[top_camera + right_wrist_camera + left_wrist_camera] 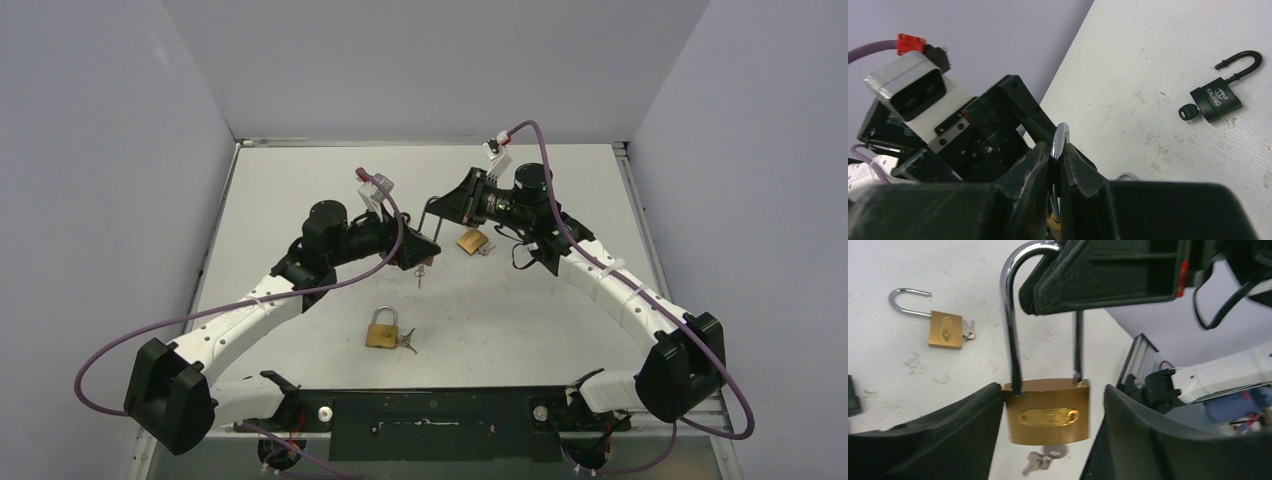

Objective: Unlock with the key

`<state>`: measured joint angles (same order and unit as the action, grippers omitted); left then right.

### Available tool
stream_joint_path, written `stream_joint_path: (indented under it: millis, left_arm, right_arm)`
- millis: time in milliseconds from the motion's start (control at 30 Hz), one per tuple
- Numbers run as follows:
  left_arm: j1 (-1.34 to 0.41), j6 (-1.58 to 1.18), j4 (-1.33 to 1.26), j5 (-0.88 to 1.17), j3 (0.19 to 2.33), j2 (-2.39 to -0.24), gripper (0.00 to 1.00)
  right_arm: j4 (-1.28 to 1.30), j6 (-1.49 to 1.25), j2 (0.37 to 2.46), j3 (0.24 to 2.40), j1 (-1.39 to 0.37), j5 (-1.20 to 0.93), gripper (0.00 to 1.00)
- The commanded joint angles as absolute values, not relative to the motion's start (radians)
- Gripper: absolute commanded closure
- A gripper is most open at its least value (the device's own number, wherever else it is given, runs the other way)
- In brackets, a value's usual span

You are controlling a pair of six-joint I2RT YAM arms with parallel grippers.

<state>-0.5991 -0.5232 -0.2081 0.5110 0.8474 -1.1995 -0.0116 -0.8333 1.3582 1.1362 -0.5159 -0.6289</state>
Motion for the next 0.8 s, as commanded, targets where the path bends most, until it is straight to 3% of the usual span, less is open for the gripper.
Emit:
stream_joint_path:
  millis: [0, 67, 133, 333, 767]
  left_arm:
    - [-0.600, -0.549, -0.340, 0.540, 0.854, -1.172, 0.18]
    - [-0.600, -0.537, -0.340, 0.501, 0.834, -1.150, 0.08]
    - [-0.599, -0.524, -0.334, 0.465, 0.820, -1.131, 0.05]
    - [-0.598, -0.522, -0.309, 0.443, 0.803, -1.111, 0.03]
    - [-0.601, -0.618, -0.226, 0.336, 0.724, -1.145, 0.04]
  right_arm:
    - [-0.260, -0.892, 1.309, 1.058, -0.495, -0.681, 1.00]
    - [-0.315, -0.908, 1.294, 1.025, -0.488, -0.691, 1.00]
    - [-0.341, -0.914, 1.278, 1.006, -0.483, -0.699, 1.00]
    - [-0.340, -0.923, 1.225, 0.945, -0.441, -0.700, 1.00]
    - [0.127, -0.725, 0.957, 0.769, -0.246, -0.581, 1.00]
